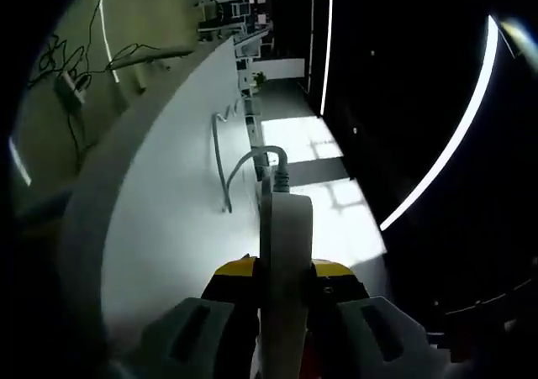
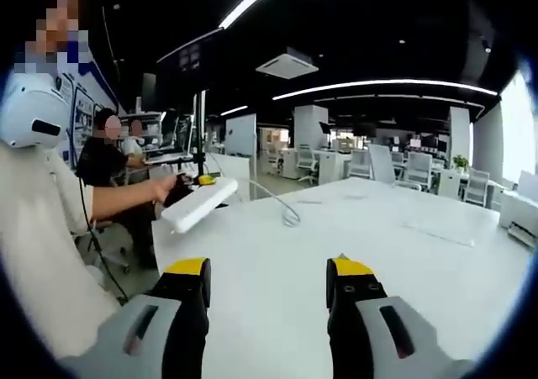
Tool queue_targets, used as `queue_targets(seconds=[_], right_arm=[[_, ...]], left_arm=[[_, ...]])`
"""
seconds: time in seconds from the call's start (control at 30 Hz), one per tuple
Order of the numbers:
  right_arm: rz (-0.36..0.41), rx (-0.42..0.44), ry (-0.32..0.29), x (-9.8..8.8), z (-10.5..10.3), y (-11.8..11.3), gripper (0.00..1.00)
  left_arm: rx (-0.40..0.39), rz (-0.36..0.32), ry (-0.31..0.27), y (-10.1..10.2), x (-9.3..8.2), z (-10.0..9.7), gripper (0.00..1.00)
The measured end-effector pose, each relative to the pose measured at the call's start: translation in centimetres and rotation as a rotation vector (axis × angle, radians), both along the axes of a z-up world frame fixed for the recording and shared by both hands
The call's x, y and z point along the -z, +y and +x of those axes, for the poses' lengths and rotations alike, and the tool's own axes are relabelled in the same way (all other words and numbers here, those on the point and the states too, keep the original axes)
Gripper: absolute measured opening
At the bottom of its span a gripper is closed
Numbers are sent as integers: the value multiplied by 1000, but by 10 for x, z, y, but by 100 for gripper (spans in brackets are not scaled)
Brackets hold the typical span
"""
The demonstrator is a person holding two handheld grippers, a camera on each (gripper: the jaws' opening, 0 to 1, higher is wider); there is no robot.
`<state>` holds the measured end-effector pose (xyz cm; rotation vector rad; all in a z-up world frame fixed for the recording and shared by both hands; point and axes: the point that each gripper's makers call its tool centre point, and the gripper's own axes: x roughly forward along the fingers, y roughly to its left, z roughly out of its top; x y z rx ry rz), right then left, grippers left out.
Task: Pick up the power strip scattered on the table, fix it on the side mounting bracket of the table, and press the switch
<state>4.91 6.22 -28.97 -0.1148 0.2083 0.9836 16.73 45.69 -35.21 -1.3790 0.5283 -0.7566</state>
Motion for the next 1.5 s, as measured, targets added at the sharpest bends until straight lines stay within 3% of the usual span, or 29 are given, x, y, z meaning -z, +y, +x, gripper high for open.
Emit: queue_targets(seconds=[0.9, 1.13, 1.5], right_arm=[[6, 39, 42, 12, 6, 19, 50], [8, 47, 49, 13, 7, 25, 50], [3, 45, 56, 14, 7, 34, 49]], left_arm=[[65, 32, -10, 40, 10, 17, 25], [91, -44, 19, 47, 16, 14, 25], [77, -26, -1, 49, 14, 8, 25]])
